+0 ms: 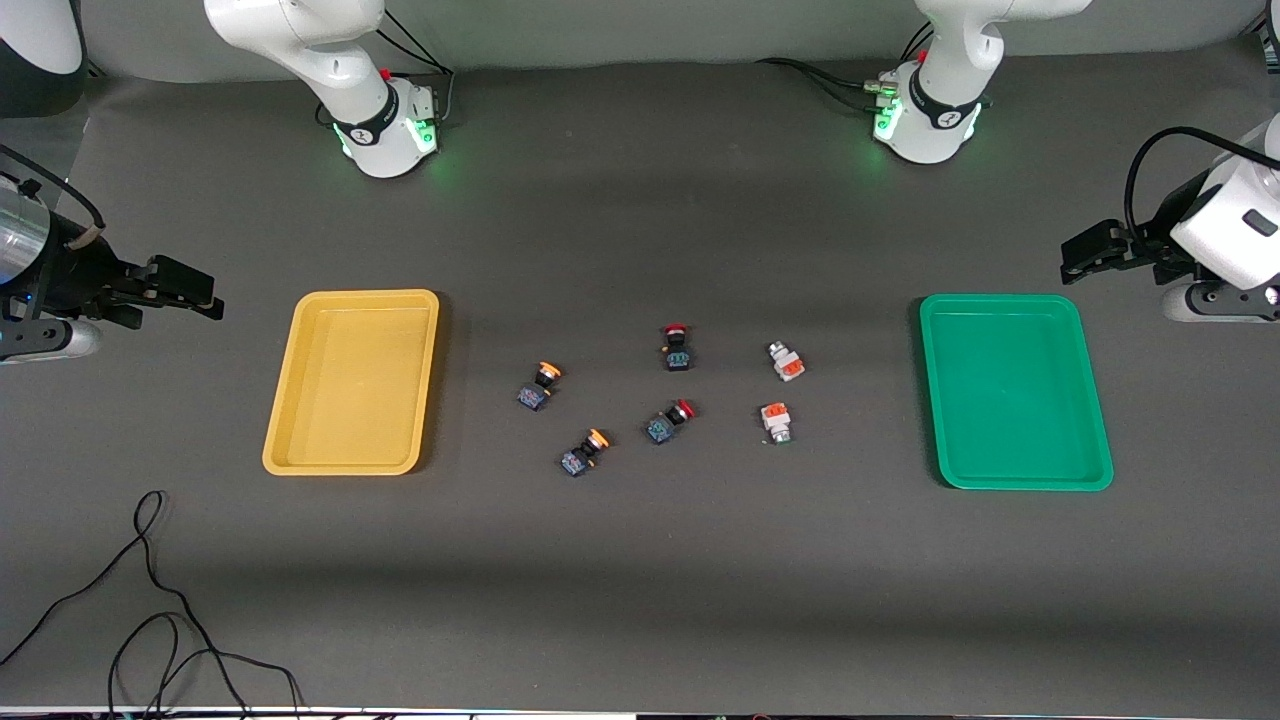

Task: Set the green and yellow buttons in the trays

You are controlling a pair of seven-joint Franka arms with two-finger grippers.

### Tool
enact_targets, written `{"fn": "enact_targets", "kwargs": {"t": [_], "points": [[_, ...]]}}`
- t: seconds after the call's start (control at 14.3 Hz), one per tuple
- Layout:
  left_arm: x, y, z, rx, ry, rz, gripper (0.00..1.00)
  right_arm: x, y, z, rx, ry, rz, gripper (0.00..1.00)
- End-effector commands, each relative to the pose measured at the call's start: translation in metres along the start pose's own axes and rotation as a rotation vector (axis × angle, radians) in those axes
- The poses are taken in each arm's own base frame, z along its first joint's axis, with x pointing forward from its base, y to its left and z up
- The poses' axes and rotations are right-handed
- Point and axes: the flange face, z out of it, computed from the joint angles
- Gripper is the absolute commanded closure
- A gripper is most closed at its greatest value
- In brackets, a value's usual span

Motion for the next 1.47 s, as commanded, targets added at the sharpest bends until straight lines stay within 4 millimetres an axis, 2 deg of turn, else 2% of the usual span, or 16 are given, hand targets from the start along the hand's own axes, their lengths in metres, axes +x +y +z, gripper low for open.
{"fn": "enact_targets", "kwargs": {"t": [0.0, 0.49, 0.56, 0.77, 0.91, 1.05, 1.19, 1.4], "points": [[-0.008, 0.0, -0.004, 0.018, -0.006, 0.016, 0.0, 0.002, -0.001, -0.007, -0.017, -0.003, 0.013, 0.0], [-0.008, 0.0, -0.004, 0.016, -0.006, 0.018, 0.0, 0.002, -0.007, -0.01, -0.015, -0.002, 0.014, 0.0], [-0.008, 0.0, -0.004, 0.016, -0.006, 0.016, 0.0, 0.005, -0.007, -0.003, -0.013, -0.014, 0.017, 0.0], [-0.008, 0.002, 0.0, 0.005, -0.013, 0.016, 0.0, 0.006, -0.013, -0.004, 0.016, -0.014, 0.094, 0.0], [-0.008, 0.009, 0.008, -0.001, -0.021, 0.019, 0.0, 0.01, -0.02, 0.009, 0.016, -0.047, 0.124, 0.0], [-0.009, 0.023, 0.018, -0.011, -0.035, 0.032, 0.0, 0.007, -0.06, 0.008, 0.016, -0.05, 0.125, 0.0], [-0.008, 0.042, 0.027, -0.028, -0.029, 0.006, 0.0, 0.005, -0.115, 0.011, 0.026, -0.056, 0.167, 0.0], [-0.009, 0.104, 0.057, -0.018, -0.015, -0.055, 0.0, 0.007, -0.216, 0.033, 0.03, -0.088, 0.335, 0.0]]}}
